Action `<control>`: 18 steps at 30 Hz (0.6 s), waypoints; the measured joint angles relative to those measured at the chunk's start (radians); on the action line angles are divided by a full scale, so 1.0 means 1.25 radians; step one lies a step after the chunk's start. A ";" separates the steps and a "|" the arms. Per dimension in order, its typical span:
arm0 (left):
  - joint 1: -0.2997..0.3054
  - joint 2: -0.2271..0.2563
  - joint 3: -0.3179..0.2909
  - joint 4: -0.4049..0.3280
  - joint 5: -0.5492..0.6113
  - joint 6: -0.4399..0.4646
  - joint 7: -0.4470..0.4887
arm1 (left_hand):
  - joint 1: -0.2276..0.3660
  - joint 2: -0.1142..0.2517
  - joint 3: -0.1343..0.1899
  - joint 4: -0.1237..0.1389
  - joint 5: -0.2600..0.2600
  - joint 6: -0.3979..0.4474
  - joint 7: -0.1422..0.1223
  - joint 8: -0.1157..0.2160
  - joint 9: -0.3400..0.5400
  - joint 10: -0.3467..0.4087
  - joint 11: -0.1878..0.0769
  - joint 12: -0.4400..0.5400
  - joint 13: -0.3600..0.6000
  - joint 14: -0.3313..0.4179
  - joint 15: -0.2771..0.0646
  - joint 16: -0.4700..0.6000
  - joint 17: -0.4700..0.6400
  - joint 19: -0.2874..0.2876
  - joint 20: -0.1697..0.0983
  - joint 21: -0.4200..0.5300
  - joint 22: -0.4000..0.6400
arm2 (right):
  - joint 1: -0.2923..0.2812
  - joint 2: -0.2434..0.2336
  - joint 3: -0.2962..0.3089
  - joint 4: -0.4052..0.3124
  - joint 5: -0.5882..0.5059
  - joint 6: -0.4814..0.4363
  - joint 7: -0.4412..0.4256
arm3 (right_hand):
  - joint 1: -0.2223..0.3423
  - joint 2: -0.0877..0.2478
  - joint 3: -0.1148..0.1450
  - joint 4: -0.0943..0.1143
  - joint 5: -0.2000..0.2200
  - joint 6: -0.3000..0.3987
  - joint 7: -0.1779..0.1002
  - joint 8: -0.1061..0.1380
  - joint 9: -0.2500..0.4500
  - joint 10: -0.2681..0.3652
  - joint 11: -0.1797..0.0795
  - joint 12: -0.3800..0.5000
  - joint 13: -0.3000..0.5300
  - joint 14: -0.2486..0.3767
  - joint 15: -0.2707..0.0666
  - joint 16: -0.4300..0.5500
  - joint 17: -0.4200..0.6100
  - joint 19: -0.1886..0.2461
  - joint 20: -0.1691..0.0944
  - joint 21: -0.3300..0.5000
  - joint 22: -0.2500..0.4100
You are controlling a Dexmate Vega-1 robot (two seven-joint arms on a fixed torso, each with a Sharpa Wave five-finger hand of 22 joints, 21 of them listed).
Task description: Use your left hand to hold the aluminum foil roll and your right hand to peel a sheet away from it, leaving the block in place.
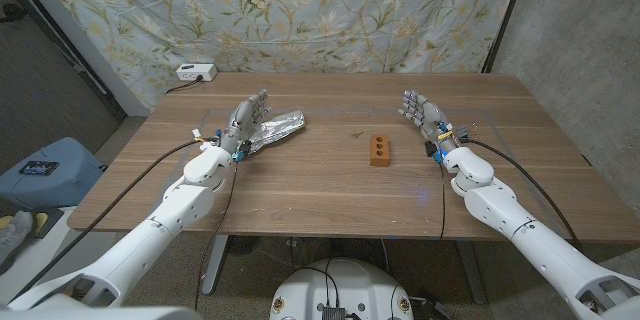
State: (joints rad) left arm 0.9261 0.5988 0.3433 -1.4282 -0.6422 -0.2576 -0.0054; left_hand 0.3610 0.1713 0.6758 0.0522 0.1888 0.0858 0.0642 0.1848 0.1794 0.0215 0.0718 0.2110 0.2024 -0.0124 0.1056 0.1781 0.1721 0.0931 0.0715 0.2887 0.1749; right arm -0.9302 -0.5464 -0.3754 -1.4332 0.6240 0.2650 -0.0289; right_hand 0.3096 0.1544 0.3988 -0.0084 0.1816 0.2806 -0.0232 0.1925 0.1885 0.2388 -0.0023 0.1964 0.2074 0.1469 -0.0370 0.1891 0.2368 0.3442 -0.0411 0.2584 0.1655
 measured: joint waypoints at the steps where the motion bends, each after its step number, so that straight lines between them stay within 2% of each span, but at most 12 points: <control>1: 0.002 0.004 -0.001 -0.004 0.003 0.002 0.003 | 0.000 0.000 -0.001 -0.001 0.000 0.000 0.000 0.000 0.000 0.000 0.000 0.000 0.000 0.000 0.000 0.000 0.000 0.000 0.000 0.000 0.000 | 0.000 -0.001 0.000 -0.001 -0.001 0.000 0.000 | 0.000 0.000 0.000 0.000 0.000 0.000 0.000 0.000 0.000 0.000 0.000 0.000 -0.001 0.000 0.000 0.000 0.000 0.000 0.000 0.000 0.000; 6: 0.010 0.021 -0.004 -0.019 0.017 0.010 0.012 | 0.003 0.003 0.001 -0.007 0.000 0.000 0.000 0.000 0.000 0.000 0.000 0.000 0.000 0.004 0.004 0.000 0.000 0.000 0.000 -0.003 0.000 | -0.001 -0.001 -0.001 0.000 -0.002 0.000 0.000 | 0.000 0.000 0.000 0.000 0.000 0.000 0.000 0.000 0.000 0.000 0.000 0.000 -0.003 0.000 0.000 0.006 -0.004 0.000 0.000 0.000 0.000; 18: 0.022 0.061 -0.009 -0.050 0.052 0.026 0.032 | 0.032 0.001 0.015 -0.049 0.009 -0.003 0.003 0.000 0.000 0.004 0.004 0.003 -0.002 0.012 0.012 0.000 0.000 0.012 0.006 -0.006 0.000 | 0.001 0.006 -0.007 0.014 -0.003 0.008 0.006 | 0.007 0.001 0.001 -0.006 0.000 0.000 0.000 0.000 0.000 0.000 0.000 0.000 -0.003 0.000 0.000 0.006 -0.004 0.000 0.000 -0.006 0.000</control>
State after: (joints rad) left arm 0.9531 0.6753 0.3315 -1.4902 -0.5778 -0.2250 0.0347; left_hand 0.4014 0.1729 0.6948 -0.0094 0.2003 0.0820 0.0679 0.1848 0.1792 0.0268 0.0770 0.2149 0.1998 0.0021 0.1201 0.1781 0.1722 0.1077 0.0785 0.2807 0.1747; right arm -0.9291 -0.5385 -0.3842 -1.4163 0.6198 0.2746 -0.0212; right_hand 0.3189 0.1556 0.3999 -0.0156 0.1816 0.2805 -0.0232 0.1925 0.1884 0.2387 -0.0022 0.1964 0.2032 0.1469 -0.0369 0.1968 0.2323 0.3441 -0.0411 0.2506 0.1653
